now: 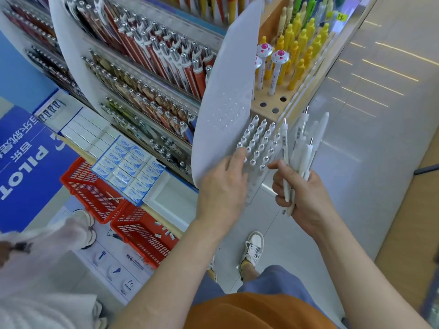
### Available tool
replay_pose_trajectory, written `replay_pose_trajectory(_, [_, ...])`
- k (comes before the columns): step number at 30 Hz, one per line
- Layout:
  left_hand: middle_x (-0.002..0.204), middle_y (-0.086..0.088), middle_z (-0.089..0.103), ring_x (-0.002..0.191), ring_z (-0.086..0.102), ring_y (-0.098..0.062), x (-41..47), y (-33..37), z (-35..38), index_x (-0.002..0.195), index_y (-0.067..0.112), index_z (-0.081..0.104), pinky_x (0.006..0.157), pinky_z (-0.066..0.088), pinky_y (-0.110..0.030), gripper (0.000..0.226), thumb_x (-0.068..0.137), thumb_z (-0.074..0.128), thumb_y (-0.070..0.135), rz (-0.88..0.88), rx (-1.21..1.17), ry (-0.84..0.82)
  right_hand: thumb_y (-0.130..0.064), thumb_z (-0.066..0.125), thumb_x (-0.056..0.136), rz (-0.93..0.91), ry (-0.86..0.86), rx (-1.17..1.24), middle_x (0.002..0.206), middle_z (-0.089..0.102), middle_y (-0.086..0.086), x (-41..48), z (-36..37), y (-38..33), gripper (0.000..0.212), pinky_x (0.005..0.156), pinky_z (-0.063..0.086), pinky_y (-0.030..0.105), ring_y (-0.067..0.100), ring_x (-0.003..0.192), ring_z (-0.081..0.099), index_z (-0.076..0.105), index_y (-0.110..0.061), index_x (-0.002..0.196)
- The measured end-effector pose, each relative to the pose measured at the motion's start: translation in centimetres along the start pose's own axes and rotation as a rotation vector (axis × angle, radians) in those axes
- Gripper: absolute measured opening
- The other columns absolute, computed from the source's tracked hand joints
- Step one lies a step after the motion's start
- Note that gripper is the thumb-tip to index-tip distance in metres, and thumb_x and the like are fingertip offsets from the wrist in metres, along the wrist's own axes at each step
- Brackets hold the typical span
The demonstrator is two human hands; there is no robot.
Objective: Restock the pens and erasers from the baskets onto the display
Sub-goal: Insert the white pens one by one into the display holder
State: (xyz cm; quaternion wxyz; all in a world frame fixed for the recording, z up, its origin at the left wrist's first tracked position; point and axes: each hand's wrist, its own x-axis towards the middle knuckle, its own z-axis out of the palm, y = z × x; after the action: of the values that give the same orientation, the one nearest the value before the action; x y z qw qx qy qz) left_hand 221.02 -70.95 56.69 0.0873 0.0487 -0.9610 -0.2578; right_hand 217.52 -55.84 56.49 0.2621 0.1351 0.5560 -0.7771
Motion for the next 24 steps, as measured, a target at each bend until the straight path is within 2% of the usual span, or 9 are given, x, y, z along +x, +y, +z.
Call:
replay_pose_trajectory(2, [0.095,0.002,0.063,0.078,0.059,-0.016,-1.0,1.5,-1.2,0.118,0.018,0.058,0.065,0.052,-0.032,0.026,0.092,0.057,0.025,-0.015,-0.068,0.013,-0.034,0.064,0.083,-0.026,-0.038,-0.011,0.061,0.038,0.0,-0.3,0.5,-0.3,0.023,0.044,0.026,0.021,0.016,0.056,0.031,0.07,-0.012,0.089])
replay_pose_trajectory(5, [0.084,0.011,0.065,0.072,0.061,-0.005,-2.1,3.4,-2.1,0.113,0.028,0.056,0.067,0.051,-0.031,0.021,0.094,0.055,0.036,-0.13,-0.358,-0.145,-0.047,0.07,0.076,-0.066,-0.071,-0.039,0.064,0.047,0.001,-0.8,1.9,-0.5,0.033,0.057,0.043,0.027,0.02,0.057,0.048,0.073,-0.018,0.092])
replay_pose_trajectory(7, [0.079,0.013,0.068,0.07,0.064,0.0,-2.3,3.6,-2.6,0.113,0.035,0.056,0.068,0.053,-0.027,0.023,0.09,0.06,0.038,-0.238,-0.499,-0.179,-0.039,0.07,0.077,-0.065,-0.075,0.031,0.061,0.051,-0.003,-1.1,2.7,-0.7,0.029,0.056,0.049,0.026,0.015,0.053,0.055,0.071,-0.014,0.093])
replay_pose_trajectory(9, [0.077,0.014,0.068,0.069,0.066,0.001,-2.2,3.5,-3.1,0.114,0.038,0.057,0.068,0.053,-0.02,0.031,0.084,0.067,0.04,-0.296,-0.567,-0.215,-0.042,0.076,0.075,-0.069,-0.066,0.024,0.061,0.056,-0.005,-1.1,2.9,-0.6,0.03,0.06,0.055,0.037,0.015,0.055,0.059,0.071,-0.017,0.091])
replay_pose_trajectory(11, [0.075,0.015,0.067,0.067,0.066,0.001,-2.2,3.4,-3.5,0.116,0.039,0.058,0.067,0.054,-0.019,0.038,0.08,0.072,0.038,-0.292,-0.569,-0.231,-0.055,0.082,0.059,-0.083,-0.054,0.0,0.066,0.06,-0.001,-1.2,3.2,-0.6,0.046,0.07,0.053,0.05,0.022,0.063,0.059,0.072,-0.021,0.087])
replay_pose_trajectory(13, [0.072,0.012,0.067,0.065,0.066,-0.002,-2.1,3.3,-3.6,0.111,0.037,0.062,0.068,0.056,-0.028,0.033,0.081,0.073,0.029,-0.287,-0.576,-0.172,-0.062,0.081,0.053,-0.101,-0.024,-0.034,0.072,0.054,0.011,-1.5,3.9,-0.6,0.05,0.057,0.045,0.036,0.026,0.065,0.05,0.073,-0.022,0.082])
replay_pose_trajectory(16, [0.074,0.009,0.067,0.065,0.062,-0.005,-2.2,2.9,-3.8,0.112,0.04,0.062,0.066,0.054,-0.031,0.032,0.085,0.068,0.023,-0.238,-0.521,-0.057,-0.047,0.07,0.071,-0.116,0.031,0.023,0.065,0.038,0.01,-1.5,4.3,-1.0,0.032,0.05,0.019,0.03,0.021,0.057,0.032,0.072,-0.017,0.081])
replay_pose_trajectory(20, [0.079,0.014,0.063,0.073,0.056,-0.004,-2.7,1.8,-5.5,0.109,0.029,0.071,0.063,0.046,-0.022,0.023,0.088,0.062,0.028,-0.14,-0.376,0.021,-0.028,0.066,0.078,-0.159,0.102,0.158,0.059,0.043,0.0,-0.7,3.0,-2.4,0.023,0.041,0.018,0.019,0.01,0.047,0.029,0.061,-0.008,0.089])
replay_pose_trajectory(24, [0.079,0.016,0.065,0.072,0.062,-0.004,-3.1,1.7,-6.4,0.098,0.032,0.071,0.066,0.054,-0.031,0.019,0.081,0.062,0.035,-0.207,-0.442,-0.037,-0.022,0.065,0.08,-0.144,0.047,0.143,0.059,0.046,-0.002,-0.6,2.6,-2.6,0.021,0.038,0.021,0.016,0.008,0.045,0.031,0.059,-0.006,0.093])
